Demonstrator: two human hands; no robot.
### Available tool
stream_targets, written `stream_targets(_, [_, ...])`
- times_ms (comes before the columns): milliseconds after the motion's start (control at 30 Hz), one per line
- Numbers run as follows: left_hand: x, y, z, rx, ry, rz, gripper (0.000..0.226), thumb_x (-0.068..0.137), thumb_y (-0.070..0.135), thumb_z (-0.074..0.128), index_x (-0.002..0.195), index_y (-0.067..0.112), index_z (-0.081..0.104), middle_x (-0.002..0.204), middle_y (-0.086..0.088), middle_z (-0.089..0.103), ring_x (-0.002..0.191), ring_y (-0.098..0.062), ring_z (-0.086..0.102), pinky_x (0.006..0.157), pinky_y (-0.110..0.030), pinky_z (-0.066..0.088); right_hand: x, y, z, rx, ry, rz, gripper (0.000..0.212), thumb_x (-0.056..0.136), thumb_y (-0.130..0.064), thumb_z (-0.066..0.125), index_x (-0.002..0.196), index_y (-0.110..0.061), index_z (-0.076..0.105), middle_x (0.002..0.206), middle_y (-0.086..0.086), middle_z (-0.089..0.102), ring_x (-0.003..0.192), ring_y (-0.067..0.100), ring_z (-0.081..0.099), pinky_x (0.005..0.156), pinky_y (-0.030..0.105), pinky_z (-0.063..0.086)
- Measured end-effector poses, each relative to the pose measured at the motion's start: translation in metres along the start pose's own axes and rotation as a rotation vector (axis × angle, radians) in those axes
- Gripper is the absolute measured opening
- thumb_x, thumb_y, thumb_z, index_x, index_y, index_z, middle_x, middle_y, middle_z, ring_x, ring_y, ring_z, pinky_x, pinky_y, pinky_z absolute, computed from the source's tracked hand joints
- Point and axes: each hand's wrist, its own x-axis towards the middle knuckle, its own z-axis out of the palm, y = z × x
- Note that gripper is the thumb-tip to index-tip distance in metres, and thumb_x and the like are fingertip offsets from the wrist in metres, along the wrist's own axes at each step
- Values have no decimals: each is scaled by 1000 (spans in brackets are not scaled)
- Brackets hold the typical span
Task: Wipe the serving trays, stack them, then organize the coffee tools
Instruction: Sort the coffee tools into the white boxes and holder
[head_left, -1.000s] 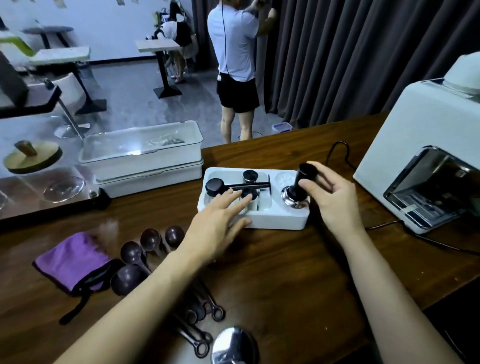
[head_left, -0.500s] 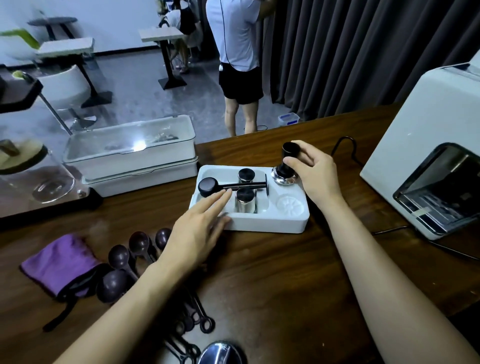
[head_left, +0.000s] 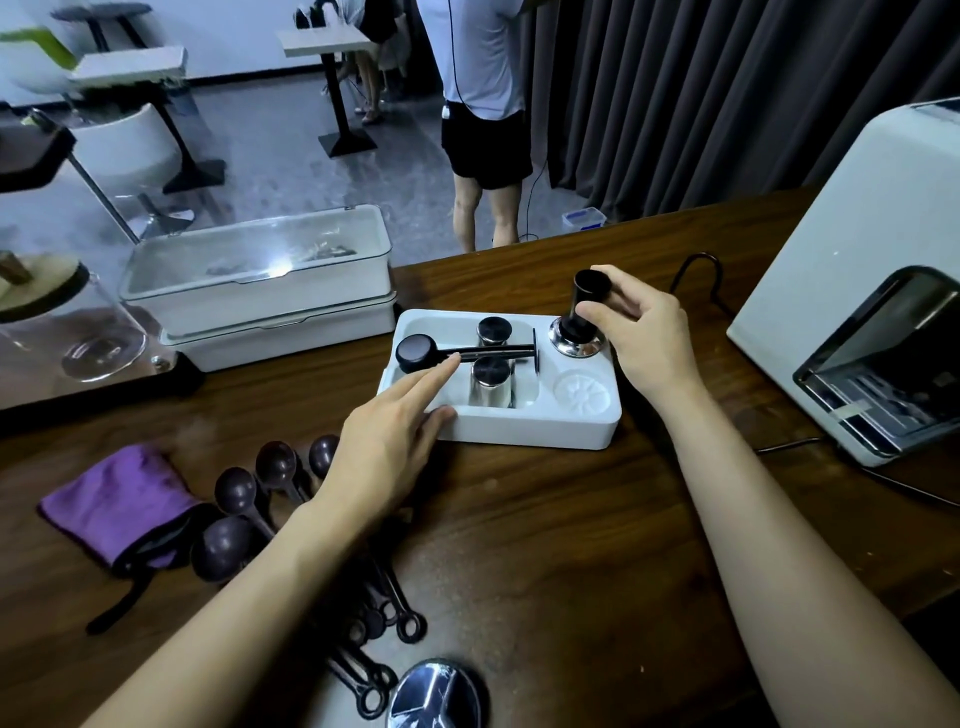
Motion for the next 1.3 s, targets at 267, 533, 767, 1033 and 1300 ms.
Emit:
stream_targets(267, [1, 3, -2, -11, -4, -3, 51, 101, 29, 63, 150, 34, 49, 140, 13, 61, 106, -15, 65, 78, -21, 41, -2, 11, 7, 22, 35, 23, 46, 89, -20, 72, 134, -26, 64, 117, -18, 70, 113, -8, 62, 103, 29, 51])
stream_targets(533, [-17, 5, -9, -116, -65, 31, 51, 103, 27, 57, 152, 32, 46, 152, 13, 50, 134, -10, 49, 102, -29, 48, -39, 12, 1, -15, 9, 106, 48, 95, -19, 66, 142, -23, 57, 134, -12, 63, 125, -3, 56, 110, 32, 46])
stream_targets(767, [-67, -3, -30, -196, -21, -44, 41, 102, 23, 61, 142, 31, 59, 157, 11, 43, 145, -4, 36, 120, -48, 35, -163, -27, -6, -158, -149, 46, 44, 95, -23, 67, 138, -30, 61, 138, -29, 52, 134, -11, 42, 108, 4, 30])
stream_targets(1033, [-123, 13, -51, -282, -211, 91, 37, 101, 36, 55, 137, 37, 63, 151, 18, 49, 149, -1, 31, 124, -44, 28, -262, -43, 18, -60, -526, 75, 52, 86, -38, 77, 135, -38, 61, 140, -33, 50, 134, -13, 41, 112, 11, 29])
stream_targets(1300, [-164, 11, -55, -272, -262, 149, 40, 102, 48, 46, 137, 38, 63, 147, 22, 52, 151, 0, 26, 128, -35, 12, -307, -36, 49, -256, -537, 6, 70, 78, -60, 74, 139, -64, 40, 153, -39, 27, 145, -14, 17, 116, 8, 15])
